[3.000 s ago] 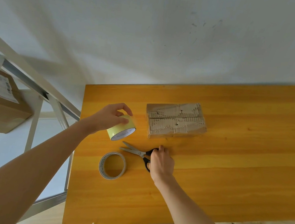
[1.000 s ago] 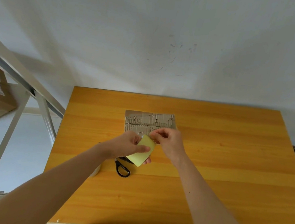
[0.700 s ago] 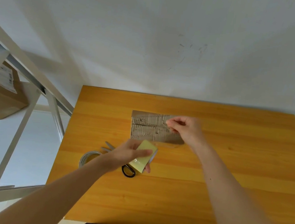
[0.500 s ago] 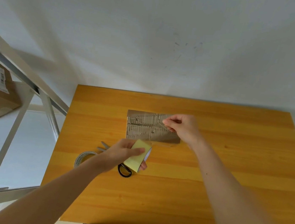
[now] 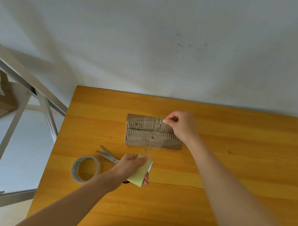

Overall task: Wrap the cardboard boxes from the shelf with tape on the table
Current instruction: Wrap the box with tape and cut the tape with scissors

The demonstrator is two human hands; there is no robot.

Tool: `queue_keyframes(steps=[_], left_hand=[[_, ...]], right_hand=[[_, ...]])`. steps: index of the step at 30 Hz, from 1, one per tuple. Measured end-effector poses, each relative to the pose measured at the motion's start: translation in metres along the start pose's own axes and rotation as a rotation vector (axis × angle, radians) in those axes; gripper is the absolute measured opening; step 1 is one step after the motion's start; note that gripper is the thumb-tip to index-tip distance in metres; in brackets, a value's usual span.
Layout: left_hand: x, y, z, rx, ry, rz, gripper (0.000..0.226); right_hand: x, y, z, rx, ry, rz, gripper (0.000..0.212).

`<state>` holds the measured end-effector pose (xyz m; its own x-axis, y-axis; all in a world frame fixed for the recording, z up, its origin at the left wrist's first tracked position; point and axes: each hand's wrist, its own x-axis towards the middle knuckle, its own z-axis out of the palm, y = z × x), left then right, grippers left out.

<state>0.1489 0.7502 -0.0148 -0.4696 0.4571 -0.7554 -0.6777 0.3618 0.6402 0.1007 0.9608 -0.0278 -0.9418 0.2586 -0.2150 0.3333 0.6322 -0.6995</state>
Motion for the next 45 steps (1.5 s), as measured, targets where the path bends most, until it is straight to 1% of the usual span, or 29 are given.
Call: queue_keyframes(steps=[3,10,17,22,26,30,32,33,34,37,38,40,43,45], left_hand=[[0.005,-0.002,0.003,-0.035,0.017,-0.005,0.023],[0.012,-0.009,0.004,-0.037,0.052,-0.042,0.022],[0.024,-0.008,0.001,-0.027,0.096,-0.077,0.022],[0.026,-0.005,-0.001,-0.002,0.093,-0.075,0.023],[0.028,-0.003,-0.003,0.041,0.101,-0.065,0.022],[0.029,-0.002,-0.005,0.065,0.103,-0.064,0.022],[0.029,-0.001,-0.006,0.067,0.104,-0.073,0.022],[0.029,0.000,-0.006,0.070,0.101,-0.078,0.022],[0.030,0.001,-0.006,0.077,0.097,-0.083,0.023],[0.032,0.002,-0.008,0.118,0.074,-0.106,0.031],[0.032,0.002,-0.008,0.121,0.067,-0.110,0.036],[0.032,0.001,-0.008,0.100,0.064,-0.116,0.042],[0.033,-0.002,-0.009,0.094,0.070,-0.107,0.043],[0.034,-0.004,-0.010,0.104,0.074,-0.090,0.042]], right_hand=[[0.004,0.002,0.007,-0.014,0.032,-0.034,0.007],[0.004,0.000,0.013,-0.125,0.029,-0.120,0.011],[0.004,-0.001,0.018,-0.388,0.069,-0.254,0.016],[0.002,0.004,0.028,-0.559,0.199,-0.367,0.012],[-0.002,0.010,0.037,-0.670,0.333,-0.340,0.018],[-0.004,0.015,0.041,-0.621,0.402,-0.272,0.020],[-0.004,0.016,0.041,-0.558,0.415,-0.188,0.034],[-0.003,0.016,0.039,-0.527,0.413,-0.137,0.040],[-0.001,0.016,0.037,-0.505,0.405,-0.104,0.042],[-0.001,0.017,0.032,-0.469,0.354,-0.083,0.039],[-0.003,0.018,0.031,-0.471,0.331,-0.120,0.041],[-0.012,0.021,0.034,-0.503,0.244,-0.262,0.048],[-0.034,0.026,0.043,-0.596,0.073,-0.498,0.058],[-0.047,0.030,0.048,-0.675,-0.013,-0.623,0.061]])
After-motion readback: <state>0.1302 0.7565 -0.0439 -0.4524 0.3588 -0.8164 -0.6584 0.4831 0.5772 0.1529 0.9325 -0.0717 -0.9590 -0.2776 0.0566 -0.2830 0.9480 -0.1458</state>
